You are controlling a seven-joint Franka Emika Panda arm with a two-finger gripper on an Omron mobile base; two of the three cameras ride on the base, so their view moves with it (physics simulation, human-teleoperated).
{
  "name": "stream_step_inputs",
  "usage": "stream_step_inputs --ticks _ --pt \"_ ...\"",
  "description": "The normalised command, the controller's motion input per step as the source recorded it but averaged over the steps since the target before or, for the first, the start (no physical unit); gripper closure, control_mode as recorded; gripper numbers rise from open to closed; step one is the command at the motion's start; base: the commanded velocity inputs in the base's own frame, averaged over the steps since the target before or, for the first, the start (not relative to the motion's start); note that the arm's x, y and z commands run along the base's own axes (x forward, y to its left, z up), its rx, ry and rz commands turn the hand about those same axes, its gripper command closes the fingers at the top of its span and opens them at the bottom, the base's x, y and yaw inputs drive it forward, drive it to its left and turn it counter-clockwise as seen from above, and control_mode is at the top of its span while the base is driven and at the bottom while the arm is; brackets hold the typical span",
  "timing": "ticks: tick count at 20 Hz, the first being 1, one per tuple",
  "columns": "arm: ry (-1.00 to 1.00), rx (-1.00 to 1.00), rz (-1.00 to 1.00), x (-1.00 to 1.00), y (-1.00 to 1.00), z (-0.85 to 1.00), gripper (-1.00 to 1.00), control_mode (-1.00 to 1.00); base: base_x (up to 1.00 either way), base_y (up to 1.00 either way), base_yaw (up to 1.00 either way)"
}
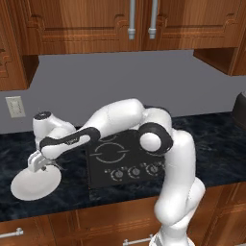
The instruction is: Retrieve the frozen meat and place it in the pot on a burner. Then turn the burner on.
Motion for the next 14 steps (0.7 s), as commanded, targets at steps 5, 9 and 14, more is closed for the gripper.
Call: stream_step_inputs --ticks 5,9,14 --pt "-0.01 0.00 -0.44 -0.26 -1.00 0.32 1.00 -1.00 0.00 0.00 0.00" --pt "0.00 0.00 -0.36 -0.05 -1.00 0.52 1.00 -1.00 0.00 0.00 0.00" --pt "0.00 0.03 -0.24 0.00 -0.97 0.77 1.00 -1.00 0.00 0.00 0.00"
